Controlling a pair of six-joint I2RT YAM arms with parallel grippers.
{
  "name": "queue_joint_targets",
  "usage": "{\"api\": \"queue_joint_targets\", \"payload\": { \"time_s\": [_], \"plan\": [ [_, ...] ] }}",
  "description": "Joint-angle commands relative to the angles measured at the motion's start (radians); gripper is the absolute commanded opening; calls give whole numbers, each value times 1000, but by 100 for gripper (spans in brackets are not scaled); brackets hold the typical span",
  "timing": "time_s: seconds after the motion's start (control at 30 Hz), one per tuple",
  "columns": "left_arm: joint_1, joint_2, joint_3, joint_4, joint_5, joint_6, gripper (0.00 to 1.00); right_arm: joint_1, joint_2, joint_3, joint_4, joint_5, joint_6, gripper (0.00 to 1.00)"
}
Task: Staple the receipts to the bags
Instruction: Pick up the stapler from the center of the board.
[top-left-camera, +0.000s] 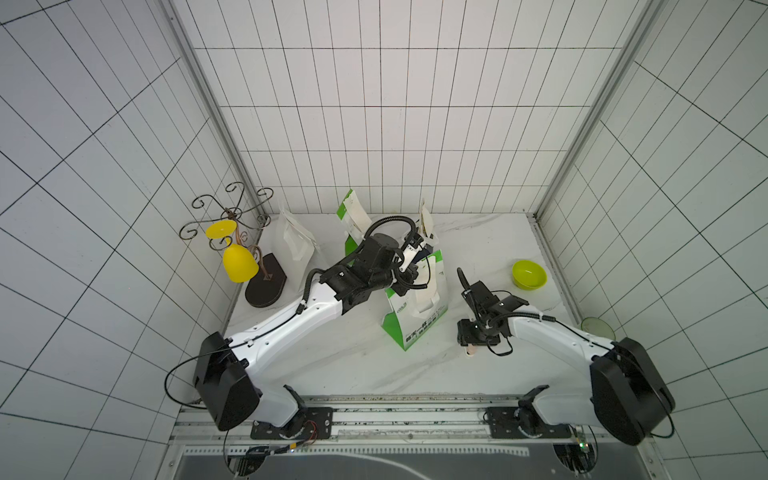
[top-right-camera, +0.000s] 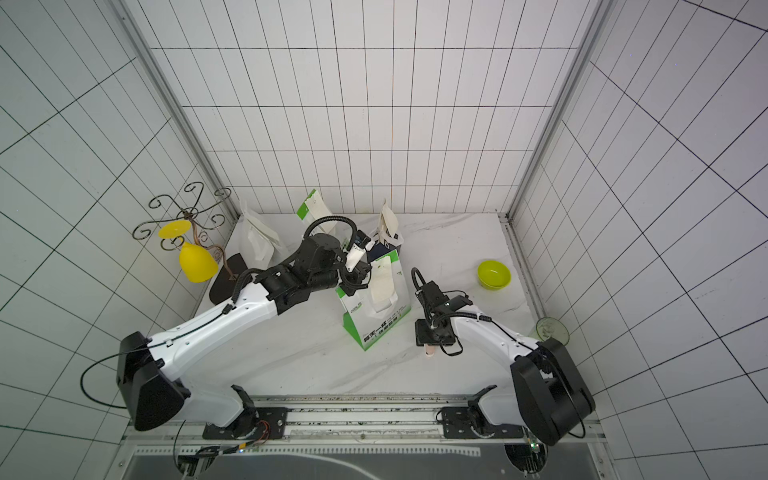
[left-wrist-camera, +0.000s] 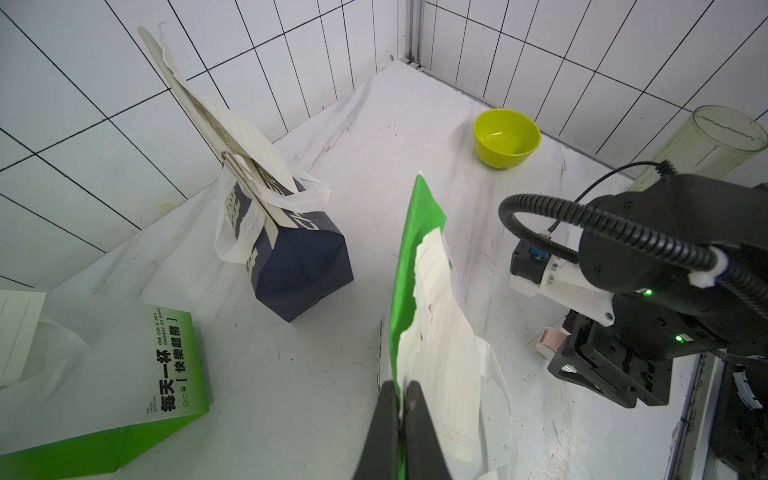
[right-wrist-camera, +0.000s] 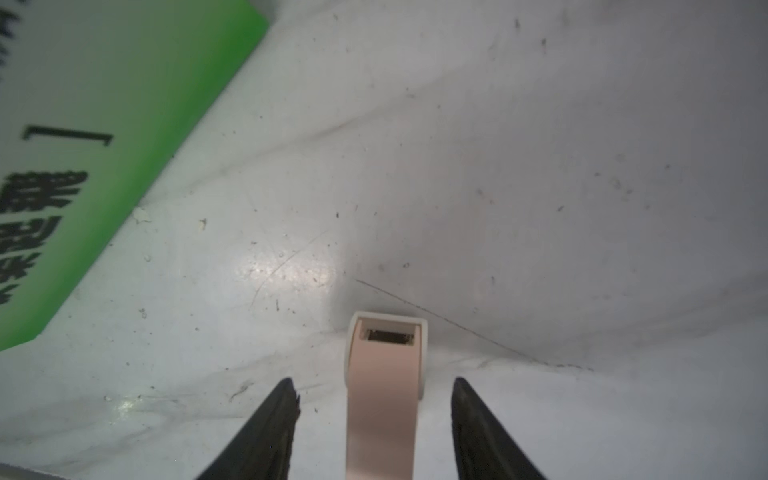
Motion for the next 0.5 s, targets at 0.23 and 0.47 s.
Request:
{"api": "queue_joint_targets", "payload": {
  "time_s": [0.23,0.47],
  "plan": [
    [0,-6,-19,-70,12,13,0,31,85,100,-9,79,17,48],
    [-2,-3,-21,-73,20,15,0,31,120,127,44,76,19,41]
  ]
}}
